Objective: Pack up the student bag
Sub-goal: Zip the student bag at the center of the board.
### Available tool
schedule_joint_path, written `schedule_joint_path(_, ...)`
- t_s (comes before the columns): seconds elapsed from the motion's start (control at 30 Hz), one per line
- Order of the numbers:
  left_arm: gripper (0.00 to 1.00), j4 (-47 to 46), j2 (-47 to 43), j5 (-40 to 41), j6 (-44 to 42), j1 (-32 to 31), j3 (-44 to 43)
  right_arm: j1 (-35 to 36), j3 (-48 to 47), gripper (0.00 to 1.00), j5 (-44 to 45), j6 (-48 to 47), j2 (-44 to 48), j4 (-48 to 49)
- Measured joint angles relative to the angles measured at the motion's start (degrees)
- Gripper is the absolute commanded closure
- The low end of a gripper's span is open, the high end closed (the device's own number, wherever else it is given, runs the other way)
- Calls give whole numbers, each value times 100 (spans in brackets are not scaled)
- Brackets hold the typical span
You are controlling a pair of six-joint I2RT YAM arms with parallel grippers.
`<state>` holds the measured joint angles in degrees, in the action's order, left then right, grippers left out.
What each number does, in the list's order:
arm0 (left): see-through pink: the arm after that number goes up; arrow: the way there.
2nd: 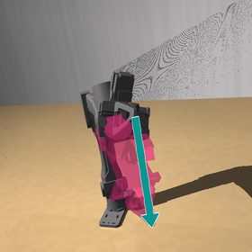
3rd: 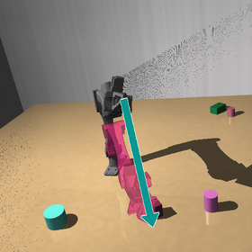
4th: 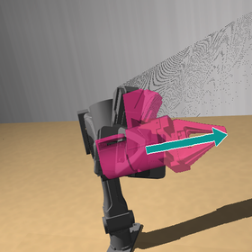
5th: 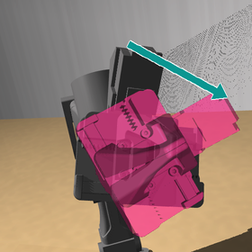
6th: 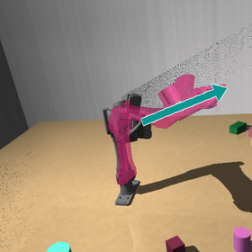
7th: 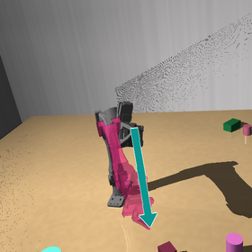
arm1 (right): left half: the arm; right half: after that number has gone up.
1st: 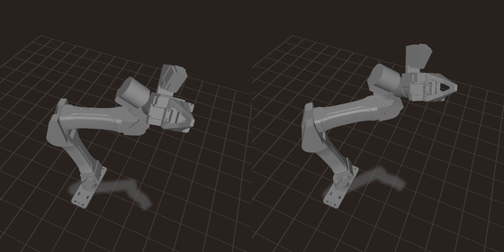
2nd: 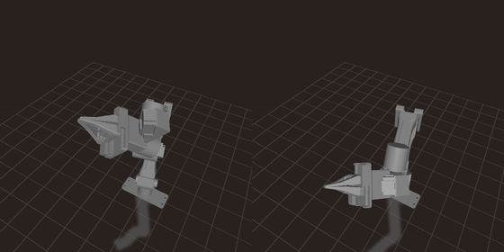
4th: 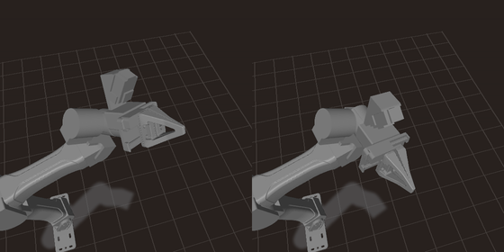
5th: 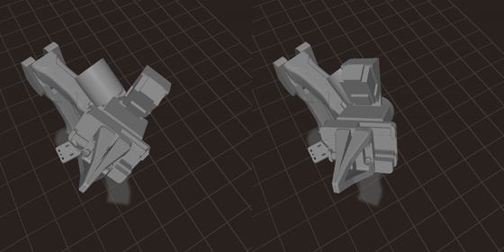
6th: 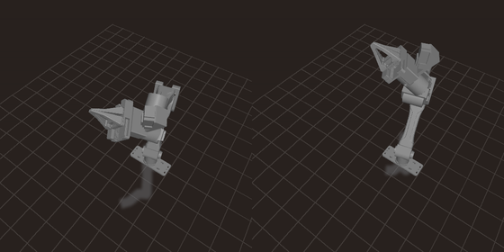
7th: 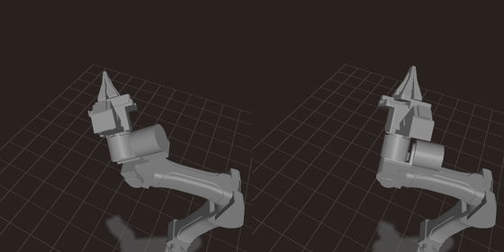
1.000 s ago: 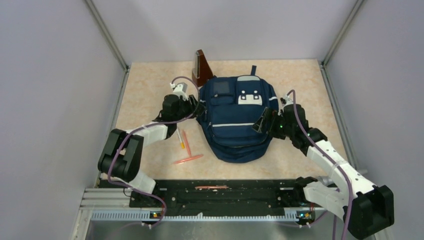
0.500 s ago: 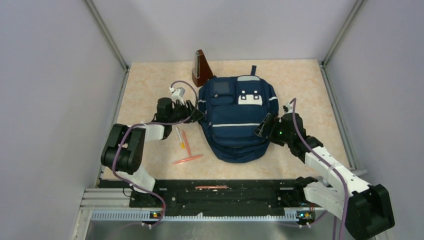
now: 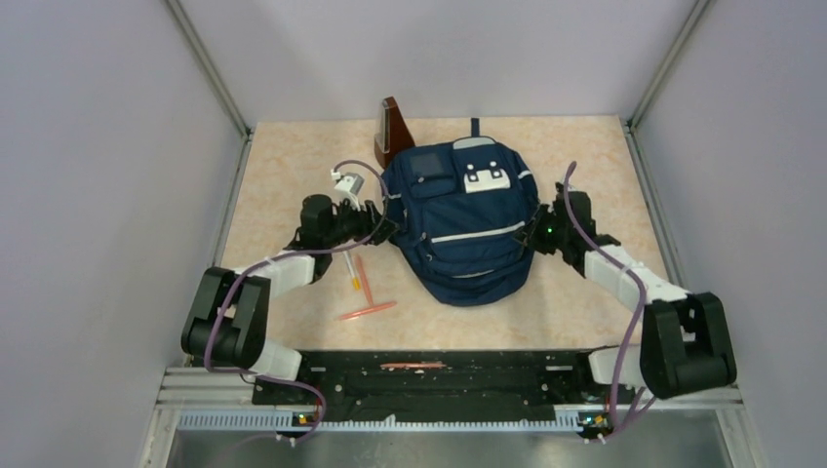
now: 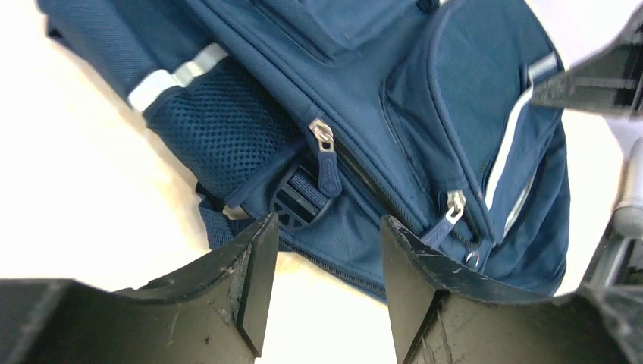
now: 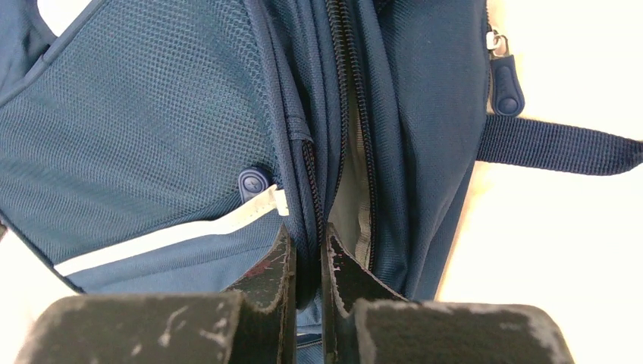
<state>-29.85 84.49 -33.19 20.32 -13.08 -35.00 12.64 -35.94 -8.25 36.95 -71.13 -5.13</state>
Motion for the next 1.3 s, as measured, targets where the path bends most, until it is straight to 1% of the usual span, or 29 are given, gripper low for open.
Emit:
schedule_joint_path(0.13, 43, 107, -11, 258, -396, -369, 0, -310, -634, 100, -289, -426, -737, -26)
schedule_joint_path(0.33, 42, 59, 15, 979, -994, -999, 2, -407, -811, 100, -509, -645, -920, -24)
schedule_joint_path(0.53, 50, -94, 317, 1626, -1285, -1078, -37, -461, -811, 100, -651, -688, -920, -15)
schedule_joint_path(0.63, 48, -101, 505, 1786, -1311, -1060, -76, -470, -811, 100, -688, -693, -920, -9)
schedule_joint_path(0.77, 46, -221, 610, 1733, -1246, -1014, -109, -476, -811, 100, -721, -695, -920, -7)
schedule_joint_path(0.97, 45, -505, 966, 1307, -1005, -901, -398, -492, -811, 100, -769, -737, -920, -4)
schedule_joint_path(1.03, 49, -546, 1086, 1165, -951, -850, -479, -492, -811, 100, -774, -741, -920, -4)
schedule_joint_path(1.3, 59, -616, 1467, 577, -833, -664, -787, -496, -811, 100, -791, -763, -918, -7)
